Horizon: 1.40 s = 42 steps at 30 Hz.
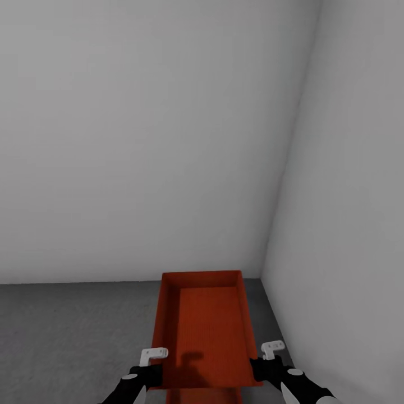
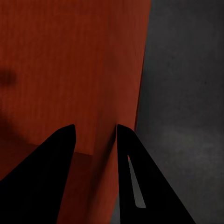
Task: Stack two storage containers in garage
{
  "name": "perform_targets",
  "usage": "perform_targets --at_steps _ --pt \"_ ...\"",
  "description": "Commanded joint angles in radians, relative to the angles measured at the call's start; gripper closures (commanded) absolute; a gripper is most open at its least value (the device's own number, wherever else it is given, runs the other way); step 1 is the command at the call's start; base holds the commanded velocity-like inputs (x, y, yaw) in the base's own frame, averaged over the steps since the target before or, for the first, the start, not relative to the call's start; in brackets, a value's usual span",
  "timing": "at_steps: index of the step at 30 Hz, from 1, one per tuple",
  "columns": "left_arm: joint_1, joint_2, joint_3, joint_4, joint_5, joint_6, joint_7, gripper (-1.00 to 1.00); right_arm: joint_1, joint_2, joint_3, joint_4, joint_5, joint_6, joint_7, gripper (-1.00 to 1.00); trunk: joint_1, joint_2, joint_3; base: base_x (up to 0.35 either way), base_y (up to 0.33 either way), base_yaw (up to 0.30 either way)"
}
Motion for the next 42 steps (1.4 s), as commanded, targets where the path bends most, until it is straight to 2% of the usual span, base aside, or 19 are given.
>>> perform_targets --at_steps 1,22,33,42 --pt "-0.001 0.052 0.025 -0.010 0.005 0.006 -0.002 1.00 -0.001 -0.012 -0.030 0.003 0.014 -0.005 0.052 1.00 0.001 -0.002 -0.002 0.000 0.001 0.000" --pt "-0.001 0.052 0.025 -0.009 0.005 0.006 -0.002 1.00 -0.001 -0.012 -0.030 0.003 0.015 -0.005 0.052 1.00 0.001 -0.002 -0.002 0.002 0.000 0.000" --pt "-0.001 0.052 0.024 -0.009 0.005 0.006 -0.002 1.00 -0.001 -0.012 -0.030 0.003 0.016 -0.005 0.052 1.00 0.001 -0.002 -0.002 0.245 -0.014 0.000" --pt "-0.001 0.051 0.024 -0.009 0.005 0.007 -0.002 1.00 -0.001 -0.012 -0.031 0.003 0.016 -0.005 0.052 1.00 0.001 -0.002 -0.002 0.044 -0.005 0.000"
